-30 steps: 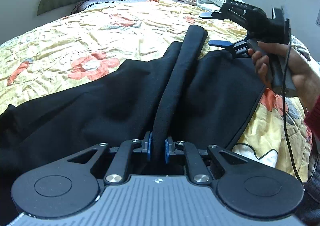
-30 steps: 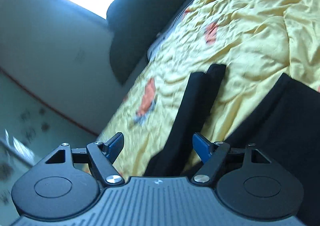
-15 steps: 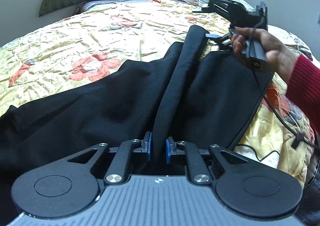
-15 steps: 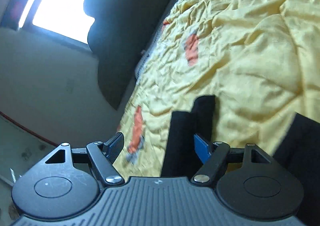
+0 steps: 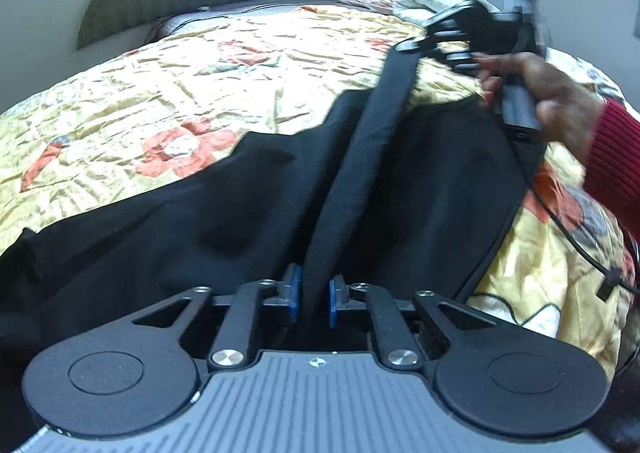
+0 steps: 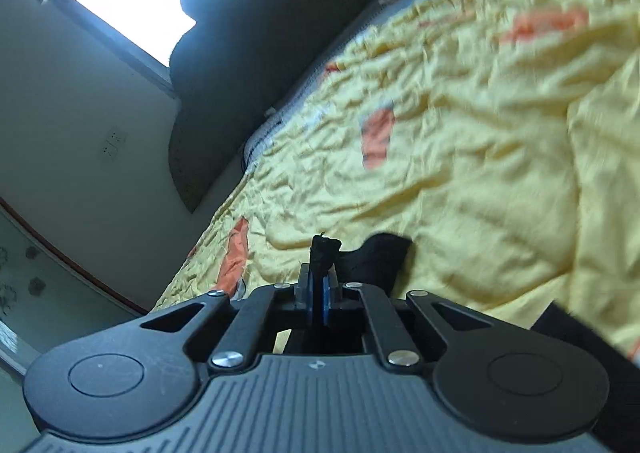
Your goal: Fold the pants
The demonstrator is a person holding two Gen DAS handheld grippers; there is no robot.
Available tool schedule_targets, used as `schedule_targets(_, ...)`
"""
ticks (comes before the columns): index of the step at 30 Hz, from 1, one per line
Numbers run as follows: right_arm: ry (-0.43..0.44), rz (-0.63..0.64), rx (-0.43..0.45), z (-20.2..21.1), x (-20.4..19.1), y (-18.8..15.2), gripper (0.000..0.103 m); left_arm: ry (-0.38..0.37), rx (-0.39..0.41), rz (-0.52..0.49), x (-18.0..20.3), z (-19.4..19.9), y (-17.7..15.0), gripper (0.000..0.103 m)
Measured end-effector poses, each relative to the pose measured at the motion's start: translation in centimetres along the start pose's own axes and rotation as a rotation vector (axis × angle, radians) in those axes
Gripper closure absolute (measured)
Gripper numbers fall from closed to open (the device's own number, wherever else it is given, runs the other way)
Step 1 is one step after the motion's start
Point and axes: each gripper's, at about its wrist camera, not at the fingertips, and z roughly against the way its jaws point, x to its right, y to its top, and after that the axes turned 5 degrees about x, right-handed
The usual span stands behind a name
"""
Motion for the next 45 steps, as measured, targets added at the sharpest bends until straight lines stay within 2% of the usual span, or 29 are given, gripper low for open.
schedule_targets(4, 0.021, 0.163, 0.086, 4.3, -3.3, 1.8, 0.098, -0.003, 0.079, 0.044, -0.5, 1.6, 0.6, 0.092)
schedule_targets(7, -0.012, 0.319, 0.125, 6.8, -5.3, 2.5, 0.099, -0.020, 0.098, 0.046, -0.5, 2.1, 0.7, 0.093)
schedule_targets(11, -0.120, 0.419, 0.083, 8.2, -5.1, 2.0, 0.098, -0.056, 0.066, 0.055, 0.0, 1.9, 0.0, 0.093)
schedule_targets(16, -0.249, 0.553, 0.094, 11.6, -3.8, 0.1, 0.098, -0.057, 0.101, 0.000, 1.0, 3.1, -0.5, 0.093)
schedule_targets(25, -0.425, 0.746, 0.059, 14.0, -2.6, -3.6, 0.098, -0.087, 0.083, -0.043, 1.6, 3.3, -1.3, 0.093)
schedule_targets(38, -0.471, 0.744, -0.041, 14.3, 0.0, -5.4, 0.098, -0.085, 0.014, -0.090, 2.3, 2.7, -2.9, 0.093)
schedule_targets(40, -0.485, 0.740, -0.054, 13.8, 0.5, -5.5, 0.087, -0.085, 0.007, -0.089, 2.3, 2.7, -2.8, 0.088)
schedule_targets(41, -0.505, 0.742, -0.068, 13.6, 0.7, -5.5, 0.083, -0.085, 0.003, -0.095, 2.3, 2.9, -2.7, 0.079)
schedule_targets(43, -0.546, 0.762, -0.035, 14.0, 0.7, -5.5, 0.064, -0.102, -0.005, -0.097, 2.3, 3.4, -2.5, 0.078)
schedule_targets(45, -0.592, 0.777, 0.025, 14.9, 0.5, -5.2, 0.064, -0.127, -0.007, -0.083, 2.2, 4.1, -2.2, 0.066)
